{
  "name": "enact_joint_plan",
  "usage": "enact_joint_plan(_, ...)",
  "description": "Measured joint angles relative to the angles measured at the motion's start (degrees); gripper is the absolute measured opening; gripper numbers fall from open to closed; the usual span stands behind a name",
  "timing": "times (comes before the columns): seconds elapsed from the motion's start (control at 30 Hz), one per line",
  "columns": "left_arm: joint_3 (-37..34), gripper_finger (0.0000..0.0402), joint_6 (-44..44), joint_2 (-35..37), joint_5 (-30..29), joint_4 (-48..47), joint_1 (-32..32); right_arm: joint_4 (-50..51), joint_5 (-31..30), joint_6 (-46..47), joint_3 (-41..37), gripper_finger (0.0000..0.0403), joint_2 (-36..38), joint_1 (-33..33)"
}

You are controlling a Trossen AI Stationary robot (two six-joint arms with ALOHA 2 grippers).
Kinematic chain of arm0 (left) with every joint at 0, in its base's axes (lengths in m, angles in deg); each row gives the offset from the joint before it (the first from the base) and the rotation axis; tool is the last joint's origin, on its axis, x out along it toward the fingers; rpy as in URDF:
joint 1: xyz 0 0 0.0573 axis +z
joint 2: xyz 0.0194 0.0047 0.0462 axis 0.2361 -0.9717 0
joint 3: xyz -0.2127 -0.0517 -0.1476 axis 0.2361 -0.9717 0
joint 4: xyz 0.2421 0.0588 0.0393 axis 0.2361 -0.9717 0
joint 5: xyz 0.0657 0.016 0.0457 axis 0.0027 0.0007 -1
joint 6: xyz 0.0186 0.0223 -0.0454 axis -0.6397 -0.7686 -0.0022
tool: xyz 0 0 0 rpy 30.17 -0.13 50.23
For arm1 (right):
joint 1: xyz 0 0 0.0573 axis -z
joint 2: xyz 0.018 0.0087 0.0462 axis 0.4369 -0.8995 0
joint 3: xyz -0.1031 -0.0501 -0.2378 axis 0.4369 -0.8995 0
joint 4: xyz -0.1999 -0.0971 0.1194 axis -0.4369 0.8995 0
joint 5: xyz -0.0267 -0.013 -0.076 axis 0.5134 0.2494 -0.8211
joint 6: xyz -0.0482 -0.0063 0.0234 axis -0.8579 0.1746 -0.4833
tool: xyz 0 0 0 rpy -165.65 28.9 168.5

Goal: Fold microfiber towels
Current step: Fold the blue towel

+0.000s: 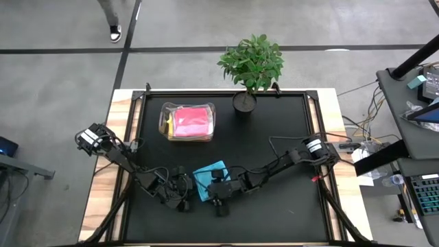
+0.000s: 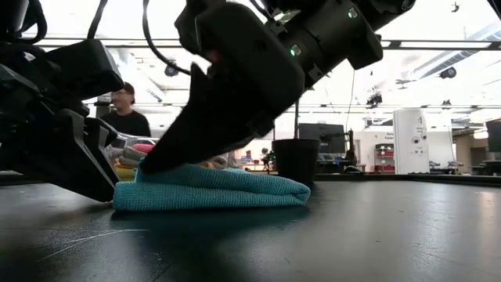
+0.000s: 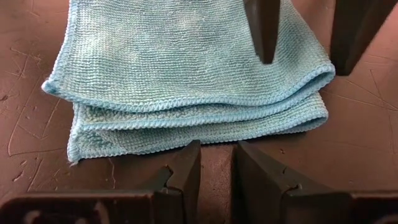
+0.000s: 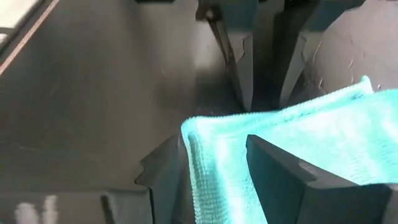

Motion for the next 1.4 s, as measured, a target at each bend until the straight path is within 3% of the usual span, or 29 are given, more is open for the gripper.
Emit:
enact_joint_plan(0.23,0.0,0.0093,0.0,0.0,0.0,0.0,0.0,0.6,-0.1,-0.2,0.0,0.0152,0.8,0.0)
enact_joint_plan(0.57,0.0,0.0093,0.0,0.0,0.0,0.0,0.1,0.4,-0.2,-2.4,0.1,0.0018,0.7,-0.3)
enact_joint_plan(1.13,0.0,0.0093,0.0,0.0,0.1,0.0,0.1,-3.6,-2.5,-3.7,3.0,0.0009,0.6,-1.0)
enact_joint_plan(1.4,0.0,0.0093,0.0,0.0,0.1,0.0,0.1,-9.4,-1.7,-2.2,2.8,0.0009,-4.9,-0.9)
